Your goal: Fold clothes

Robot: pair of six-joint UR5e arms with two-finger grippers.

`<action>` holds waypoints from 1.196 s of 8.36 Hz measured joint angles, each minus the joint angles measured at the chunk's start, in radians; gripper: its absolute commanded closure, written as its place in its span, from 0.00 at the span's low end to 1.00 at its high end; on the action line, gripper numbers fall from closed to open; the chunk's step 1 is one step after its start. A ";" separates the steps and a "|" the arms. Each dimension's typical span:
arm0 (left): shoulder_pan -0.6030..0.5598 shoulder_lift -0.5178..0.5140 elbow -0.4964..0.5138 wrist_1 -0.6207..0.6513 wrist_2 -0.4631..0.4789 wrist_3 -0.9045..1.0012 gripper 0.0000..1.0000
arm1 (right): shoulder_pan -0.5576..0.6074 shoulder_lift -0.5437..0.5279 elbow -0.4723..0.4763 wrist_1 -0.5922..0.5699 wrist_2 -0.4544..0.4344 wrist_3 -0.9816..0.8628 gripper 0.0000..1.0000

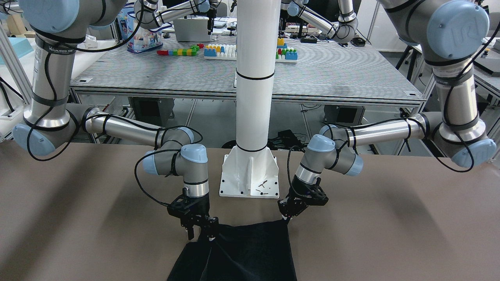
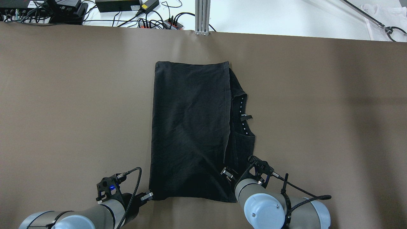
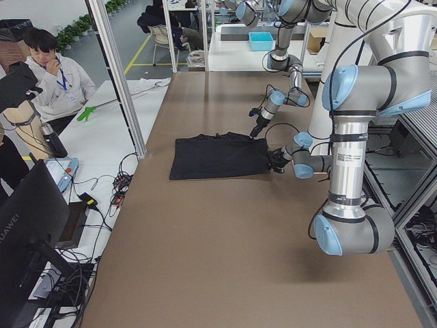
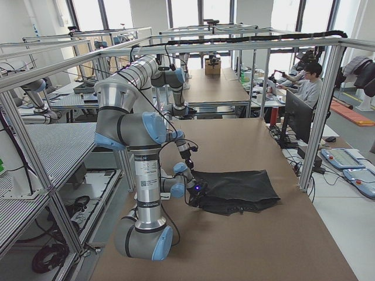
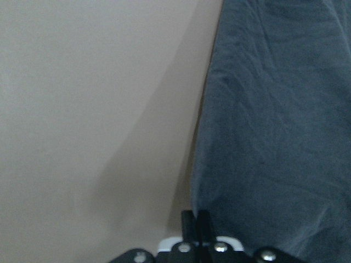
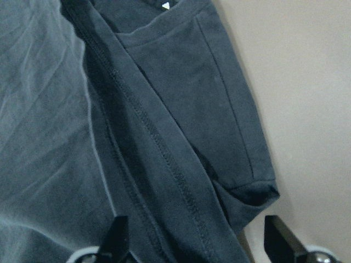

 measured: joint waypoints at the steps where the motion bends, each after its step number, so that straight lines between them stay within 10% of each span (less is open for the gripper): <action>1: 0.000 -0.003 0.006 0.000 0.000 0.000 1.00 | 0.000 0.002 0.011 0.000 0.000 -0.002 0.11; 7: 0.000 -0.008 0.016 0.000 0.000 0.000 1.00 | -0.001 0.003 -0.046 -0.003 0.000 -0.012 0.13; 10: 0.000 -0.008 0.016 0.000 0.000 0.000 1.00 | -0.002 0.019 -0.051 -0.009 0.000 -0.002 0.60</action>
